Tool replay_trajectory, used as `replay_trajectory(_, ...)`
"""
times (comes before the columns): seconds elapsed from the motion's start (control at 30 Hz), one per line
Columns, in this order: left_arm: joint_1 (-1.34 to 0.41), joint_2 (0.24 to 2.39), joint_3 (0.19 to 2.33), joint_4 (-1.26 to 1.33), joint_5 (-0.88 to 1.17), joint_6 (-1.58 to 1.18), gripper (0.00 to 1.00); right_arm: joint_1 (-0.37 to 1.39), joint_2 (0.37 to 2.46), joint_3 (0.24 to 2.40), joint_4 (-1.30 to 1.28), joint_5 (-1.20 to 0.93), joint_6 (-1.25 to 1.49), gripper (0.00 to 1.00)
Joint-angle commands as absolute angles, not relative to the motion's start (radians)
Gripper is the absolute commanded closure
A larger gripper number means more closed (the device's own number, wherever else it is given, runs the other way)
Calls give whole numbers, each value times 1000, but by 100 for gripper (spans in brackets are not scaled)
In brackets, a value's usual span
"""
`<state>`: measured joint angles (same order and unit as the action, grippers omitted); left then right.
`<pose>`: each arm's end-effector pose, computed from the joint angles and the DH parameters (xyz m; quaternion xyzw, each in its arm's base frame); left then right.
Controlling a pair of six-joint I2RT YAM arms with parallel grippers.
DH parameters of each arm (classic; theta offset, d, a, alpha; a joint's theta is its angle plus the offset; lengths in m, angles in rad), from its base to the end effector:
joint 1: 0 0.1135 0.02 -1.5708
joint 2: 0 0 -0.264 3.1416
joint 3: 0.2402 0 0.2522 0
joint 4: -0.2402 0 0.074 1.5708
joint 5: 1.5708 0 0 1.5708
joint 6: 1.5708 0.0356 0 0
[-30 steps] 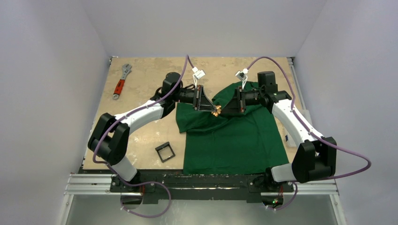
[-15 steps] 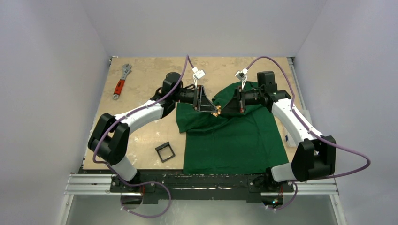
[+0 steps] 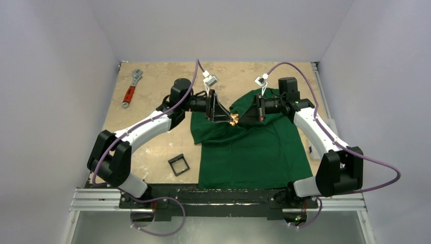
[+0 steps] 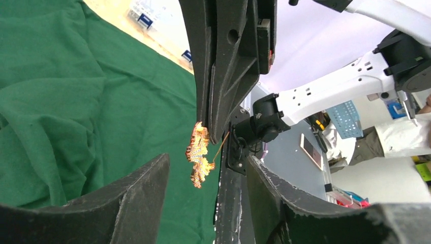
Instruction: Remove the brooch from the garment
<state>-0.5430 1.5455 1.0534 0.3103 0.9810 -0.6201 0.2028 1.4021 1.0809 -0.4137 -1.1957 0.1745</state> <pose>0.2842 -0.2061 0.2976 0.2751 0.6889 -0.6126 0.2729 0.2790 0.0912 0.2950 -0.2391 0.7521 0.5682 0.2331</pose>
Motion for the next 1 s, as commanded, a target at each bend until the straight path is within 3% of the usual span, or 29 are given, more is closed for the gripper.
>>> replay_trajectory(0.0, -575, 1520, 1098, 223, 928, -502, 45, 208, 1405, 1091, -368, -1200, 229, 100)
replay_trajectory(0.43, -608, 1552, 1132, 217, 888, -513, 51, 208, 1408, 1089, -359, -1195, 250, 100)
replay_trajectory(0.8, -614, 1580, 1153, 172, 821, -539, 65, 208, 1402, 1097, -360, -1195, 241, 100)
replay_trajectory(0.97, -609, 1572, 1141, 182, 830, -549, 78, 209, 1398, 1098, -375, -1192, 221, 100)
